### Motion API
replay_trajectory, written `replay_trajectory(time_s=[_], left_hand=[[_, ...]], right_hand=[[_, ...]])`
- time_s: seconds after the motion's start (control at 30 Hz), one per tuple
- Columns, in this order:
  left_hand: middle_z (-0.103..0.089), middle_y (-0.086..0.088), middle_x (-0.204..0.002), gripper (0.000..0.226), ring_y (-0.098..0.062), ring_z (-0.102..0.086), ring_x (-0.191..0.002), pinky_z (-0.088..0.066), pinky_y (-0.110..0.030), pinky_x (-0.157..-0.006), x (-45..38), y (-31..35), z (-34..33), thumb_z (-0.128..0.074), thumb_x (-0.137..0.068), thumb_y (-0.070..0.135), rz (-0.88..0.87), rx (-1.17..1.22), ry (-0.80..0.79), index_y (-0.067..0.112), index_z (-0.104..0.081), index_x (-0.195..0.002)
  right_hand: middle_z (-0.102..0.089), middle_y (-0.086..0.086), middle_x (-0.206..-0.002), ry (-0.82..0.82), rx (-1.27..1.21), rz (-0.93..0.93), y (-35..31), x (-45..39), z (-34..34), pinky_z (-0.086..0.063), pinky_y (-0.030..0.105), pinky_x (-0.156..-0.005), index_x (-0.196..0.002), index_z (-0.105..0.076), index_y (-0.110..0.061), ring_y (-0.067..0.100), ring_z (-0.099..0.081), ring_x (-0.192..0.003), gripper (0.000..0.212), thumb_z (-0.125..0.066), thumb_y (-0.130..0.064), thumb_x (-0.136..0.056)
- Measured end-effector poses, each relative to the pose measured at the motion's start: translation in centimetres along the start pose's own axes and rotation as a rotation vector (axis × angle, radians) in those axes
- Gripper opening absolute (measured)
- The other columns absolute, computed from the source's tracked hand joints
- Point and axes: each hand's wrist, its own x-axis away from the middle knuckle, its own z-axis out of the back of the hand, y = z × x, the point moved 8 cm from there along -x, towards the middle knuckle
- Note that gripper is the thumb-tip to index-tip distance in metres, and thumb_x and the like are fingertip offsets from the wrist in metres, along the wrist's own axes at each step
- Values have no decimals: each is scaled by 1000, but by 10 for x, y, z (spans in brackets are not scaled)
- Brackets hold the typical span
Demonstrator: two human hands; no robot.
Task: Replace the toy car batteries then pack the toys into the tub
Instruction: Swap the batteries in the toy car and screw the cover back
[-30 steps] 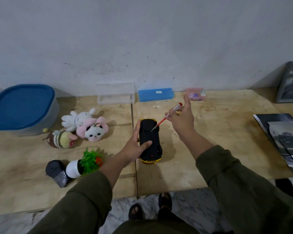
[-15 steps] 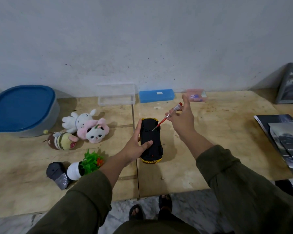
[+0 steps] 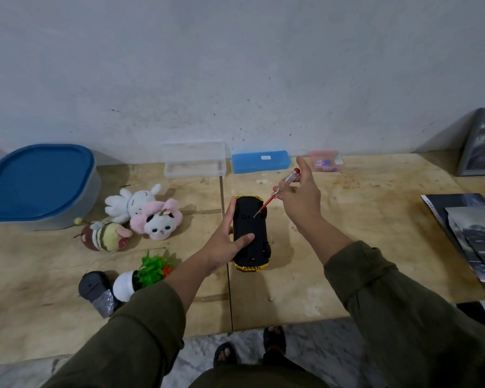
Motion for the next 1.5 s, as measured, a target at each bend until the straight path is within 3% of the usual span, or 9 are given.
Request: replay_trajectory(time_s=[0.13,0.37,0.53,0.63,0.77,0.93,1.13,1.33,1.5], left_hand=[[-27,7,-152,90,-18,-35,-136,-41,-45,-107,-2,0,1,-63,-90,23,-4,-11,1,54,3,-144],[-29,7,-153,90,-20,-38,-135,-41,-49,-106,-7,0,-2,-64,-89,22,0,56,20,56,-1,-143],[-28,8,-154,90,-21,-38,-135,-39,-52,-107,-9,3,-2,-64,-90,21,-14,91,31,54,-1,-144],[-27,8,-154,90,-21,-37,-135,-40,-53,-106,-8,4,0,-64,-90,20,-12,100,26,54,0,-144],[-29,6,-153,91,-20,-42,-132,-43,-52,-104,-6,3,0,-66,-88,24,-18,123,5,57,-1,-142],[-28,7,-153,90,-17,-42,-131,-45,-50,-102,-1,2,0,-66,-88,25,-28,116,-4,58,-1,-142],[-30,8,-152,90,-19,-38,-135,-44,-53,-103,0,7,2,-67,-88,25,-53,82,-3,59,-3,-142],[-32,5,-151,91,-19,-41,-134,-47,-49,-101,3,4,-5,-70,-84,31,-64,90,-25,65,-5,-138],[-36,5,-149,88,-20,-42,-133,-46,-50,-102,4,6,-2,-69,-85,28,-71,78,-19,71,-9,-132]], right_hand=[[-47,4,-129,-26,86,109,-12,2,-2,-55,31,-86,-144,-32,-26,12,-66,-86,60,-52,-2,-93],[-56,-2,-107,-150,284,429,-43,17,-19,-49,16,-79,-135,-44,-22,4,-61,-77,49,-57,-7,-90],[-55,1,-99,-176,348,541,-53,22,-21,-49,24,-73,-120,-56,-18,15,-59,-78,35,-64,-26,-87],[-60,4,-104,-231,394,620,-63,25,-24,-49,29,-74,-122,-57,-18,13,-56,-79,35,-49,-37,-94],[-62,-4,-118,-390,273,465,-64,20,-28,-51,21,-72,-123,-57,-24,14,-64,-65,28,-45,-18,-98],[-66,9,-95,-413,-59,212,-59,19,-24,-56,29,-59,-85,-52,-13,23,-68,-55,15,-66,-9,-85],[-58,6,-108,-585,-133,236,-65,34,-32,-57,33,-82,-109,-56,-30,23,-73,-82,23,-48,-13,-97],[-53,8,-94,-482,-117,201,-62,31,-28,-57,29,-62,-90,-45,-15,25,-72,-64,16,-60,-11,-90],[-61,4,-111,-593,-112,236,-66,42,-31,-58,30,-77,-111,-56,-27,22,-73,-80,23,-46,-11,-97]])
